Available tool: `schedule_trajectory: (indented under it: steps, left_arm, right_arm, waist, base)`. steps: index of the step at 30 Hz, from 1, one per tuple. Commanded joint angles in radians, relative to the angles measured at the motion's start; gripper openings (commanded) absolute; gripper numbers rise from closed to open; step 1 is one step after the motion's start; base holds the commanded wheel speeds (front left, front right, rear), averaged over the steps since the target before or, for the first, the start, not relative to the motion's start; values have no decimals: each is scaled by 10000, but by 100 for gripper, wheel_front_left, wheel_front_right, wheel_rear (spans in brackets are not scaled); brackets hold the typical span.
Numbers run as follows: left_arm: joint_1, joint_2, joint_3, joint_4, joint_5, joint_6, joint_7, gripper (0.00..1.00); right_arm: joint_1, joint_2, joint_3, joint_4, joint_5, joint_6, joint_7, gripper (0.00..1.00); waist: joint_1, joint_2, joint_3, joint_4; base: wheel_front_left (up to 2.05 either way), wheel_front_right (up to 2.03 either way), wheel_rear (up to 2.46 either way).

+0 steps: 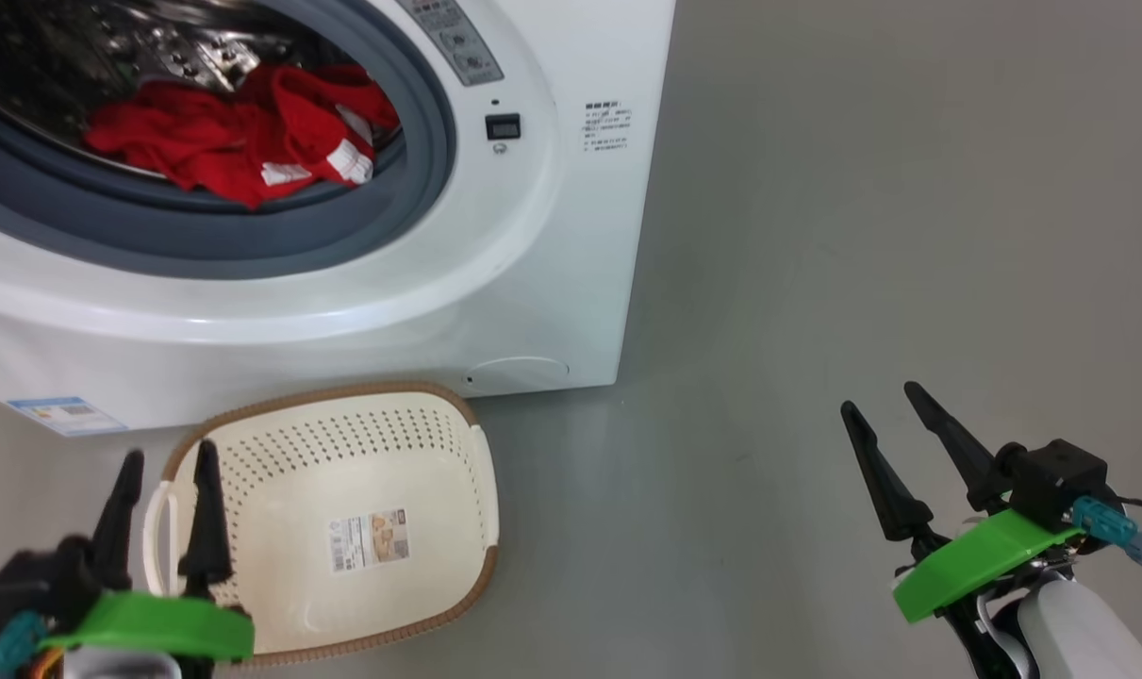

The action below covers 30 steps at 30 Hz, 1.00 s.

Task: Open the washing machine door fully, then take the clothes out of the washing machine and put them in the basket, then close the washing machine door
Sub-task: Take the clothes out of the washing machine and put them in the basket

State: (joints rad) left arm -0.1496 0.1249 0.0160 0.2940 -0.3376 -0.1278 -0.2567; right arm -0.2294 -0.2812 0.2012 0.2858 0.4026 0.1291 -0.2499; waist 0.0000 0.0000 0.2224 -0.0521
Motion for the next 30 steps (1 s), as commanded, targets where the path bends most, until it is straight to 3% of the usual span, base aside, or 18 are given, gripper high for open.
schedule_trajectory:
  steps: [1,14,21,30]
  left_arm:
    - [-515,212,276,-66,25,-29,-51,100]
    - [-4934,1075,-982,2989,-156,-29,-51,100]
    - [-7034,1621,-2212,4699,-1047,-29,-13,100]
    - [-8737,2349,-3914,5809,-2396,-29,342,100]
  right_arm:
    - [-274,-40,177,-264,-139,16,-118,100]
    - [-1151,282,268,-351,-189,16,-118,100]
    - [-1435,477,480,-322,-187,16,-118,100]
    - [-1729,662,787,-304,-151,16,-118,100]
  waist:
    - [0,0,249,3]
    - [0,0,1719,-319]
    - [0,0,2160,-723]
    - [0,0,2561,-1223]
  base:
    - [0,0,0]
    - [0,0,0]
    - [0,0,0]
    - [0,0,0]
